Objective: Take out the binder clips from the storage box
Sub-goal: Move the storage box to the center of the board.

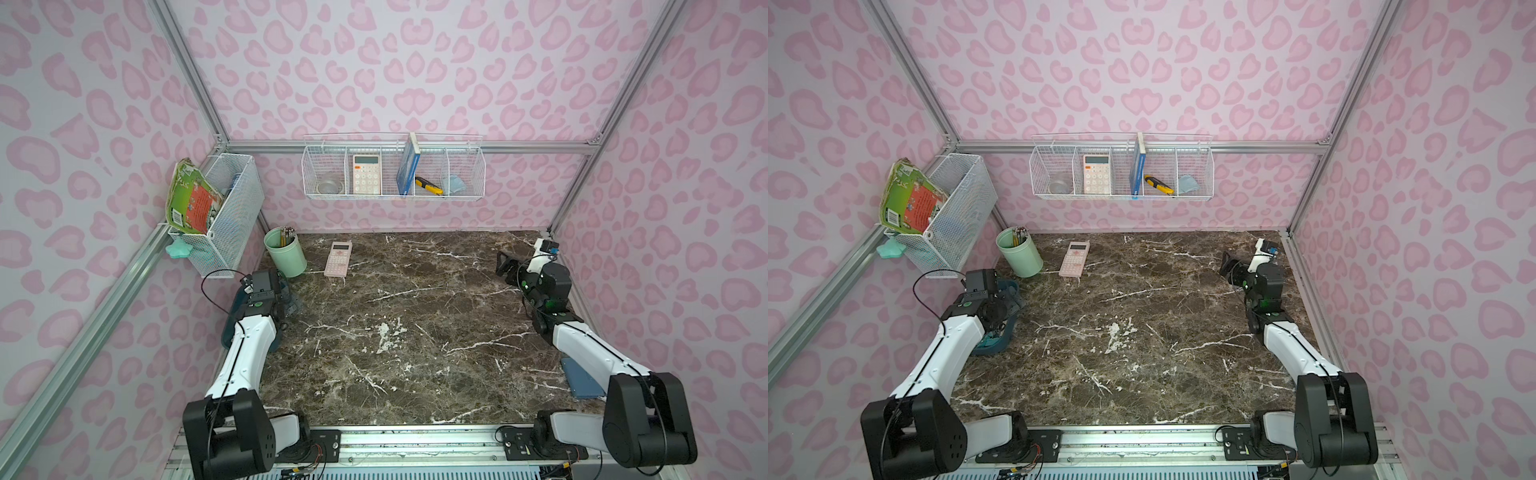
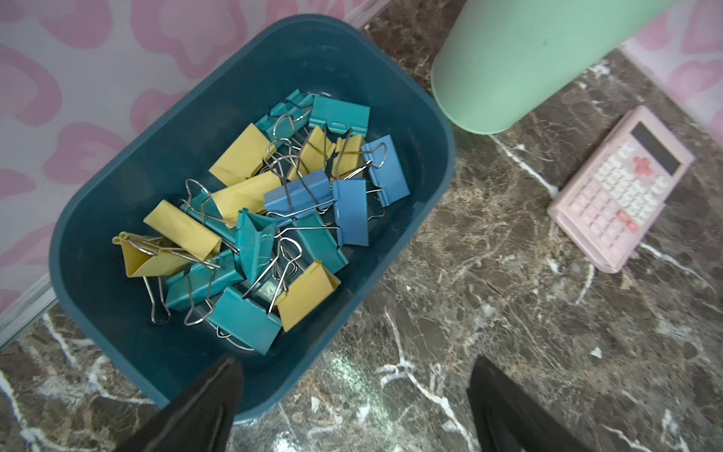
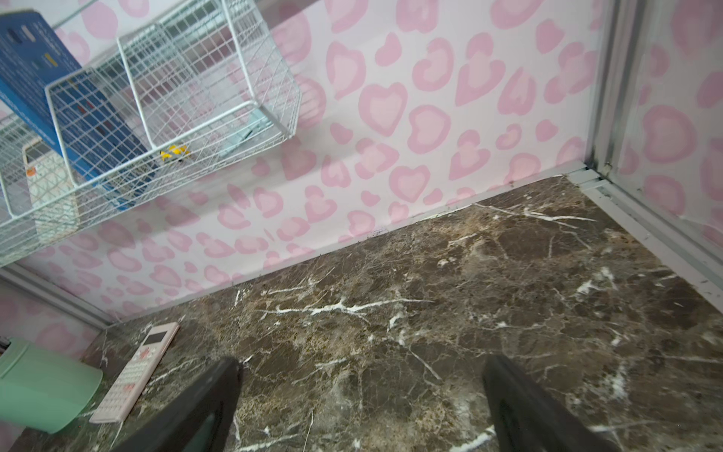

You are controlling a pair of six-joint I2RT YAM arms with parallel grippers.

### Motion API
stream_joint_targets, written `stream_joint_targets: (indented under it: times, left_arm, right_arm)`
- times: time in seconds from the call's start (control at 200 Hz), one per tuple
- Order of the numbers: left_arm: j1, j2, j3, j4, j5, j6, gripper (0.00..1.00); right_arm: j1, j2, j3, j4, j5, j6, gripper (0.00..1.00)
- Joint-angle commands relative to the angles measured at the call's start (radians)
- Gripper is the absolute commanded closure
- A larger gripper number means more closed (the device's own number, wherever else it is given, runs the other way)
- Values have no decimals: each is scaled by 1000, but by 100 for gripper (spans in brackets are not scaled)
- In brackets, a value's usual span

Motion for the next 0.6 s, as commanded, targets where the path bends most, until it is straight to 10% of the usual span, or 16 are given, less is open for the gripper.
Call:
stream_joint_targets:
  times: [0.0,0.595]
  left_arm:
    - [41,96,63,-74,60,7,8]
    - [69,406,195,-40,221,132,40]
  right_arm:
    - [63,29,51,-145,29,-81,0]
    - [148,45,62,-190,29,-108,0]
